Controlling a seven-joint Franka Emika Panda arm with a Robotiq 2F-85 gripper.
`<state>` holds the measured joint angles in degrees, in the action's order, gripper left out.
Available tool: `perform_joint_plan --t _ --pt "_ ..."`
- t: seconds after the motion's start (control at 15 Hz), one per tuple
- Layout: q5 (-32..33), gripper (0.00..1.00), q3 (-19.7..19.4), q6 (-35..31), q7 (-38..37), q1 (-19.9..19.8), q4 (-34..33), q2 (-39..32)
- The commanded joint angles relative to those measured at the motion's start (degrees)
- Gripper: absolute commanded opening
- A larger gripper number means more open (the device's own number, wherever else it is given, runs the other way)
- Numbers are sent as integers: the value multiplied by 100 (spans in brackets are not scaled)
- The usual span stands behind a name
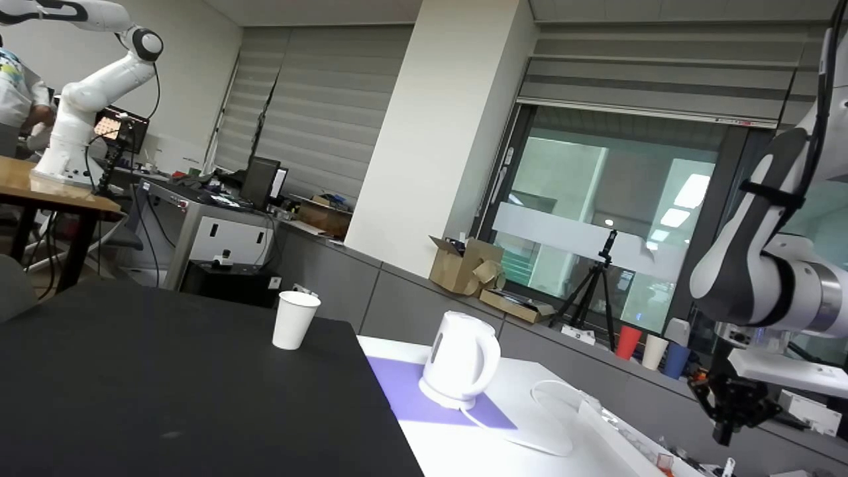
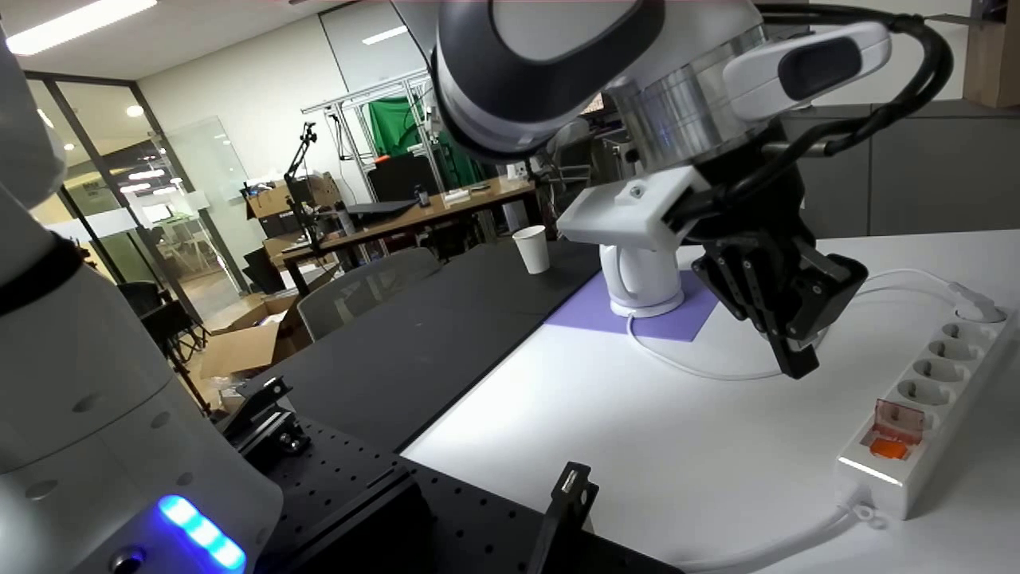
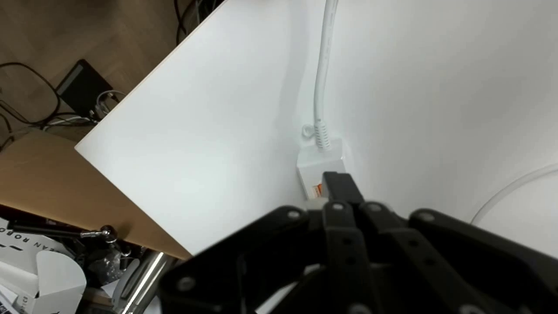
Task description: Switch on the extension cord
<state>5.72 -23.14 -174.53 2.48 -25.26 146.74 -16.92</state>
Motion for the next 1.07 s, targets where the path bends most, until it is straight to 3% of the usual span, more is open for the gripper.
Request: perform_joint_plan --t 0.0,0.4,1.0 --pt "-109 1 -79 7 77 101 2 -4" --pt "-411 0 38 -109 -127 149 -422 -459" --pt "-955 0 957 -229 20 -273 -1307 -1482"
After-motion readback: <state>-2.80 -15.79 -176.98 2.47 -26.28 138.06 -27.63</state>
